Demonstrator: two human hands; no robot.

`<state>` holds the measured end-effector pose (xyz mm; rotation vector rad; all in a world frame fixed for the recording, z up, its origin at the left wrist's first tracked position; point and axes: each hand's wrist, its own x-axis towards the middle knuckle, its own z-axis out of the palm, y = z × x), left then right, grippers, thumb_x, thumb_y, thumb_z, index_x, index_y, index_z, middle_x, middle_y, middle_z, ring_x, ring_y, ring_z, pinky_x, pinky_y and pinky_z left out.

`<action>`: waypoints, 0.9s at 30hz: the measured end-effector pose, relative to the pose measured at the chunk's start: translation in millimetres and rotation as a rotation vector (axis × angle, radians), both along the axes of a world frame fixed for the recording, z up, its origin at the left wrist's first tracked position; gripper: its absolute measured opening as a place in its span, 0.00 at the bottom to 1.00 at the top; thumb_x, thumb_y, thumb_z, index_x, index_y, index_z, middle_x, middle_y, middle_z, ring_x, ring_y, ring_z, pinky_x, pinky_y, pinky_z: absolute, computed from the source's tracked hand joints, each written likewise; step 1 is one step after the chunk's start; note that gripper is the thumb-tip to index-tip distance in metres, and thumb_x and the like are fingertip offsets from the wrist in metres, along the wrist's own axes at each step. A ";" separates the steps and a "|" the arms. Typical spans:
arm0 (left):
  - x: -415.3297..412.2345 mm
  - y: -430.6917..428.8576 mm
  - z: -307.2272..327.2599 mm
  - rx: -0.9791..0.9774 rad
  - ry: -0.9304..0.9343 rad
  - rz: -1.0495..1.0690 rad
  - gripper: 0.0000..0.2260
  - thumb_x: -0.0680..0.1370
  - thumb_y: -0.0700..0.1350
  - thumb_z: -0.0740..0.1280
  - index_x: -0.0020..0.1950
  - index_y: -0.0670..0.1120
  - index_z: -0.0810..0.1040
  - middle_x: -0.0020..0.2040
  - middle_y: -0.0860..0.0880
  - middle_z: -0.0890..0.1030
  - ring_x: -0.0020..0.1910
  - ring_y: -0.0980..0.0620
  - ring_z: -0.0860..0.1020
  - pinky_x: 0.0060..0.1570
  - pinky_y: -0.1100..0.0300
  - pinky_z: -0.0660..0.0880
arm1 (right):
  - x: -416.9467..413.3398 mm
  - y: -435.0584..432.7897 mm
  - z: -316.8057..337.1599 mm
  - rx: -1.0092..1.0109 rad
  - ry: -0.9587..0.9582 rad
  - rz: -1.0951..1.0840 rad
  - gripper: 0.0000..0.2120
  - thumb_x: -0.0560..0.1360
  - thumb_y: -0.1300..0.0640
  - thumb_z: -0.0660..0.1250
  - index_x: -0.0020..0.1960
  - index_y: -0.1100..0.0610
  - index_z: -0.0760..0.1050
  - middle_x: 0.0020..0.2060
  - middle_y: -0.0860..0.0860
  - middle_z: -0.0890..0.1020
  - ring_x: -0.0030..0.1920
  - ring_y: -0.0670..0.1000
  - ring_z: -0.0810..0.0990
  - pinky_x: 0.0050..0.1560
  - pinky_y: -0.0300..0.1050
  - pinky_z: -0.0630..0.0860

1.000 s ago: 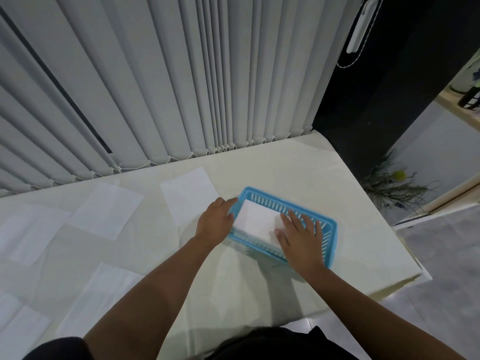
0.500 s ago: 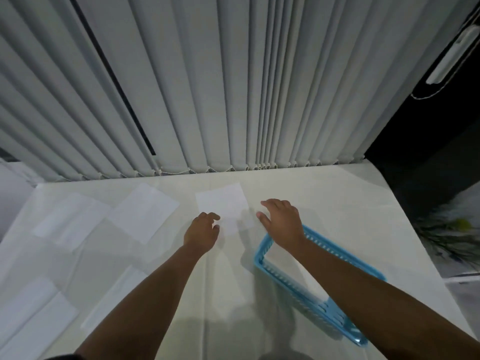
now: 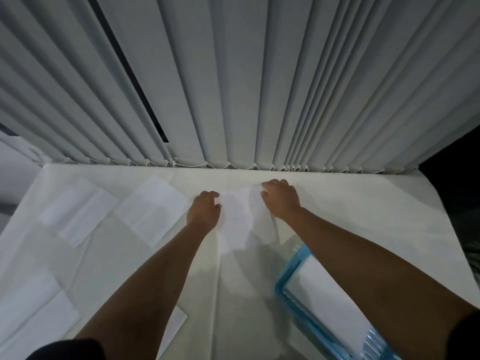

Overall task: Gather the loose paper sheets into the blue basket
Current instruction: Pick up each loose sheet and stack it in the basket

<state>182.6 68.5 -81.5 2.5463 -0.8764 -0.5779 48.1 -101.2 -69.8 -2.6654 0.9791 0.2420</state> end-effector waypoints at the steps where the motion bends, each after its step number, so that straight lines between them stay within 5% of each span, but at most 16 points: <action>1: 4.3 -3.7 -0.9 0.000 0.002 0.003 0.17 0.79 0.43 0.62 0.68 0.45 0.72 0.67 0.45 0.73 0.68 0.45 0.70 0.68 0.53 0.67 | 6.3 -3.0 -1.7 0.007 0.024 0.013 0.20 0.81 0.53 0.54 0.71 0.54 0.68 0.67 0.53 0.73 0.66 0.58 0.69 0.61 0.51 0.68; 9: 27.7 -14.0 -12.1 0.066 0.011 -0.028 0.21 0.75 0.44 0.67 0.69 0.47 0.71 0.64 0.44 0.74 0.65 0.44 0.72 0.64 0.51 0.71 | 31.2 -8.5 -20.4 -0.018 0.048 0.040 0.19 0.79 0.56 0.58 0.69 0.55 0.69 0.64 0.55 0.72 0.64 0.58 0.69 0.59 0.52 0.69; 16: 28.8 -20.1 -6.0 0.094 0.116 -0.025 0.11 0.73 0.39 0.63 0.53 0.47 0.79 0.54 0.46 0.81 0.54 0.45 0.78 0.53 0.56 0.75 | 36.2 -14.1 -14.5 0.094 0.011 -0.003 0.08 0.75 0.60 0.62 0.52 0.54 0.77 0.54 0.54 0.76 0.58 0.57 0.72 0.55 0.50 0.71; 20: 21.9 -14.1 2.2 -0.007 0.146 -0.012 0.08 0.73 0.39 0.63 0.50 0.46 0.78 0.49 0.47 0.77 0.48 0.49 0.75 0.48 0.60 0.69 | 22.0 -11.5 -5.8 0.269 -0.120 -0.054 0.06 0.72 0.62 0.61 0.45 0.52 0.71 0.44 0.50 0.78 0.47 0.55 0.76 0.41 0.45 0.69; 23: 12.1 -1.9 9.4 -0.091 0.185 -0.005 0.06 0.73 0.38 0.64 0.46 0.47 0.75 0.43 0.47 0.78 0.43 0.48 0.75 0.41 0.59 0.69 | 5.2 -2.8 0.6 0.261 -0.226 -0.042 0.10 0.73 0.62 0.59 0.53 0.52 0.71 0.44 0.49 0.78 0.45 0.55 0.77 0.41 0.45 0.70; 27: -1.8 19.4 17.5 -0.113 0.105 -0.109 0.09 0.75 0.41 0.65 0.54 0.48 0.75 0.46 0.51 0.79 0.45 0.51 0.76 0.46 0.60 0.71 | -19.8 12.3 7.1 0.127 -0.257 0.116 0.13 0.75 0.59 0.61 0.57 0.52 0.77 0.47 0.51 0.83 0.49 0.55 0.80 0.49 0.45 0.71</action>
